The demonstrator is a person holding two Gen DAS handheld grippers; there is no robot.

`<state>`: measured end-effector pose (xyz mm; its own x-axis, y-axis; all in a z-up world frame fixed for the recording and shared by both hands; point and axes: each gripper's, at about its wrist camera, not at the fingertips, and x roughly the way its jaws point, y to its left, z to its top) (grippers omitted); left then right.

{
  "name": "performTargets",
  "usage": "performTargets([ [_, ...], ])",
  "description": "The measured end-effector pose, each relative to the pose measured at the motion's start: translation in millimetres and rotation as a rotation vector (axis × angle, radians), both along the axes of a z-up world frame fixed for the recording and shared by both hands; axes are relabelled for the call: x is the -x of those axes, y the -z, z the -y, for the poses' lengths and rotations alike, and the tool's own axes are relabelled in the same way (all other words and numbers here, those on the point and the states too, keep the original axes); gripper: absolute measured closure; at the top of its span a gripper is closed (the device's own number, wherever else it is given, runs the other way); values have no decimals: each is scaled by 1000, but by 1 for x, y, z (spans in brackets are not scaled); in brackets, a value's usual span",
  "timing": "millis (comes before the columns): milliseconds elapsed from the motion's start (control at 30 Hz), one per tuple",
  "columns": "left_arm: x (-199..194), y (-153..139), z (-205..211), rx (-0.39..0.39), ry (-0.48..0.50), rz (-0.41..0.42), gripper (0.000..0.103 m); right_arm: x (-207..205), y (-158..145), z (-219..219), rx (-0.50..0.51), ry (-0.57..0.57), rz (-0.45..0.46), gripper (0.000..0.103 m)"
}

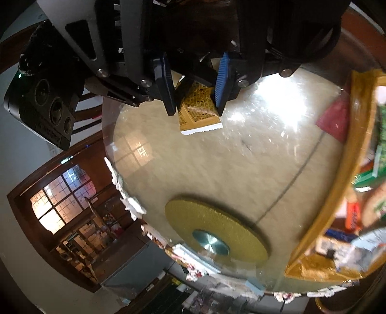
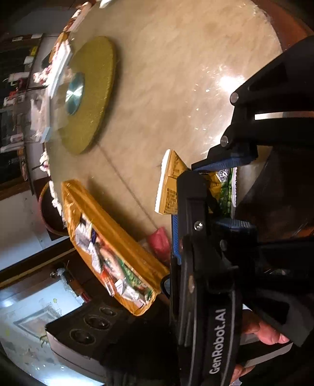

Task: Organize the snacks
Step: 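Lift the green-and-yellow pack with right tool and carry it toward the tray, then lower the pack into the tray and open the right tool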

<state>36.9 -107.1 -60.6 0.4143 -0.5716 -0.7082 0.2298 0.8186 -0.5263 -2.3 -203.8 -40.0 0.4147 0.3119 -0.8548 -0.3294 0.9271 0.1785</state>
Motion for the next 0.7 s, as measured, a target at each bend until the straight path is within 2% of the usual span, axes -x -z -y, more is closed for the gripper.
performTargets([
  [167,7,-22,-19,-21,-38,60,73,-7,-14,-24,-16,-58,38,67],
  [333,7,-39,-52,-31,-112,82,73,-19,-22,-60,-10,-135,60,67],
  [467,8,-53,-85,-21,-169,102,75,-35,-28,-89,-57,-197,49,67],
  [700,-2,-64,-135,-28,-249,122,76,-61,-22,-146,-38,-278,52,69],
])
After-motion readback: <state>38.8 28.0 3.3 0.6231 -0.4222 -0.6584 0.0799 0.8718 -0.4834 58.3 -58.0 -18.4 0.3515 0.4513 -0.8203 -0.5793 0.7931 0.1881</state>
